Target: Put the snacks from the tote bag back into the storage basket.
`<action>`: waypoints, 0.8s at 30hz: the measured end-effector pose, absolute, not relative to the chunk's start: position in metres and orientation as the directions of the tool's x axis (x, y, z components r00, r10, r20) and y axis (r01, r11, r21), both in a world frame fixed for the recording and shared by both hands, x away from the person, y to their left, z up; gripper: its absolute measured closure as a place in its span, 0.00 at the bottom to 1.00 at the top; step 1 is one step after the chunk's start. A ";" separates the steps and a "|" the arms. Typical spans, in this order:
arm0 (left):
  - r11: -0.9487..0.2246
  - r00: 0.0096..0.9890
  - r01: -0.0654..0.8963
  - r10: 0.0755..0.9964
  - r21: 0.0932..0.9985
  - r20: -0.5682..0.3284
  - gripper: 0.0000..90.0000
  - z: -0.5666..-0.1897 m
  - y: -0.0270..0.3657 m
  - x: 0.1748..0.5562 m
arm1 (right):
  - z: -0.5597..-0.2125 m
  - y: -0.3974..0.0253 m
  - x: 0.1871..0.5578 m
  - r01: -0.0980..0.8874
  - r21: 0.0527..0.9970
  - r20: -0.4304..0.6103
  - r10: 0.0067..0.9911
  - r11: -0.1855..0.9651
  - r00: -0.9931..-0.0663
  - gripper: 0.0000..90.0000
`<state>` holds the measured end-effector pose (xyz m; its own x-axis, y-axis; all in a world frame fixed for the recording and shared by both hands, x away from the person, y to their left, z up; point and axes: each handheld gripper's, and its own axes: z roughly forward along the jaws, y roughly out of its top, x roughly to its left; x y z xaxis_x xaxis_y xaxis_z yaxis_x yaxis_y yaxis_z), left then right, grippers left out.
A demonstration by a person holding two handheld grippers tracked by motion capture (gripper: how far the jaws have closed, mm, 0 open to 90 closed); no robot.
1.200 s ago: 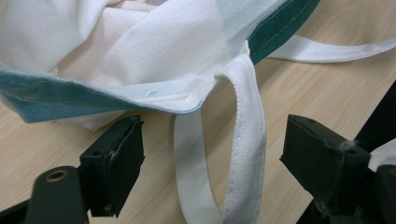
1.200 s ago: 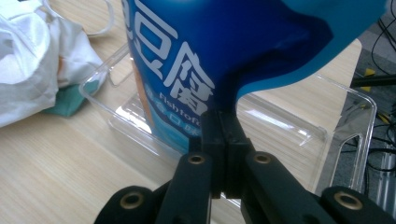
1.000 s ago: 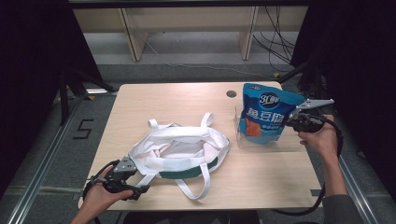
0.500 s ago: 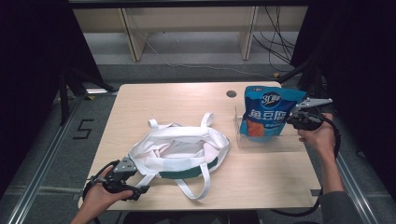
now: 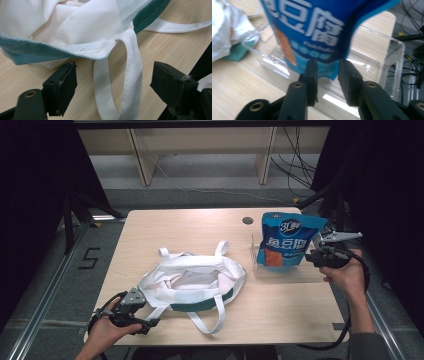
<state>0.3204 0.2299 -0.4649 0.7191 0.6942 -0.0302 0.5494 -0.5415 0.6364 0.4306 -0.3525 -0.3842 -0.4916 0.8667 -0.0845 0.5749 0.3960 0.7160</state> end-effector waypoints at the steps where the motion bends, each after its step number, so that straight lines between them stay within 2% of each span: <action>1: -0.546 0.723 0.547 0.691 0.635 -0.028 0.22 -0.465 0.230 0.320 | -0.383 -0.350 0.429 0.584 0.704 -0.079 0.862 0.404 -0.501 0.72; 15: -0.545 0.724 0.542 0.689 0.640 -0.026 0.22 -0.464 0.231 0.320 | -0.384 -0.317 0.420 0.575 0.712 -0.029 0.835 0.403 -0.550 0.53; 19: -0.532 0.716 0.553 0.697 0.641 -0.040 0.22 -0.464 0.230 0.320 | -0.388 -0.306 0.417 0.589 0.711 0.015 0.829 0.385 -0.559 0.50; 24: -0.530 0.716 0.554 0.697 0.642 -0.043 0.22 -0.464 0.231 0.320 | -0.392 -0.294 0.416 0.572 0.704 0.004 0.803 0.421 -0.596 0.47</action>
<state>0.3196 0.2307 -0.4637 0.7160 0.6968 -0.0425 0.5541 -0.5302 0.6417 0.4158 -0.2939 -0.3919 -0.5960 0.8029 0.0045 0.5718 0.4206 0.7044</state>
